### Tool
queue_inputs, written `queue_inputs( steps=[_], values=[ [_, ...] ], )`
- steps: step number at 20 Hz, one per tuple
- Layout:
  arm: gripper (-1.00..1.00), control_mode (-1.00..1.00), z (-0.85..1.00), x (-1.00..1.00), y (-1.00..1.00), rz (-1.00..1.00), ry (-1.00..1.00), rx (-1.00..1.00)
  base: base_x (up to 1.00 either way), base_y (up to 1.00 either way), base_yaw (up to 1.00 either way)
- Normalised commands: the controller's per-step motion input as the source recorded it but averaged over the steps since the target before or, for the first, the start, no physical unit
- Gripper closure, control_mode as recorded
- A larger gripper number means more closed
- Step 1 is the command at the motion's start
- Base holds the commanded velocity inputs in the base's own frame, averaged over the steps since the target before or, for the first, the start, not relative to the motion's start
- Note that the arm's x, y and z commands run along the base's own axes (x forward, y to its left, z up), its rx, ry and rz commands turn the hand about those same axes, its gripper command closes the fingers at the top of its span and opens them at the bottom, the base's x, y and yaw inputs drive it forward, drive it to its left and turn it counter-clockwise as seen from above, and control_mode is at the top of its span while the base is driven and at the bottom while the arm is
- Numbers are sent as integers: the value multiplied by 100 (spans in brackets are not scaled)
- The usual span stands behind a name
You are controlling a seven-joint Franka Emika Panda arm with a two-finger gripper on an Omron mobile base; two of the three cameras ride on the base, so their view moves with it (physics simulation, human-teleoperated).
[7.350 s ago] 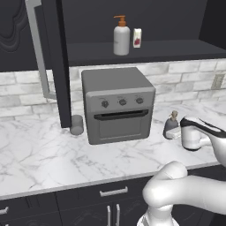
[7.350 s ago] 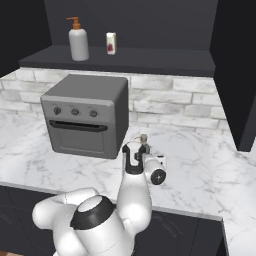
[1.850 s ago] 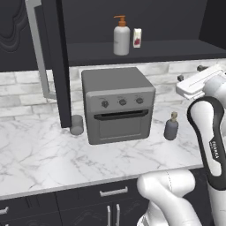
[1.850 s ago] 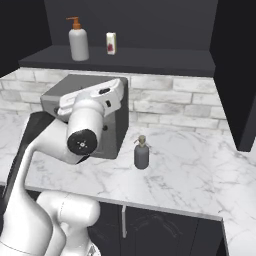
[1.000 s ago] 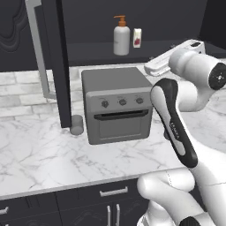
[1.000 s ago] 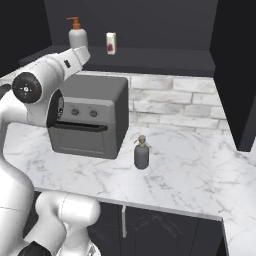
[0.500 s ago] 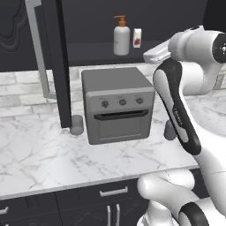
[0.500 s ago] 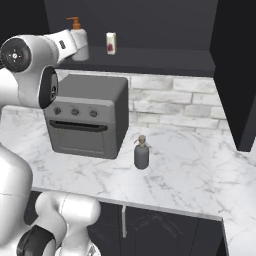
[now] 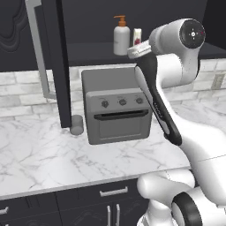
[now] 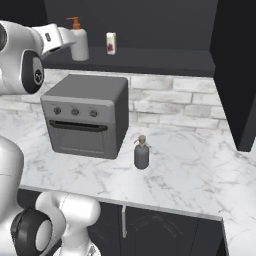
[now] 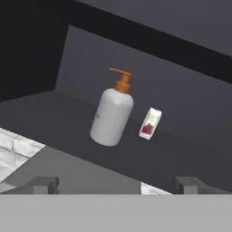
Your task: Pick the soap dispenser and soap dispenser from the cabinet and place them on the counter.
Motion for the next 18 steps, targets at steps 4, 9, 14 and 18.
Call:
queue_inputs(
  steps=[4,9,14,18],
  values=[
    [-100,-100,3,11,13,-6,3,5,0,0,0],
    [-100,-100,1,0,0,0,0,4,0,0,0],
    [-100,-100,0,8,0,0,1,3,0,0,0],
    [-100,-100,-1,17,0,0,3,4,0,0,0]
  ],
)
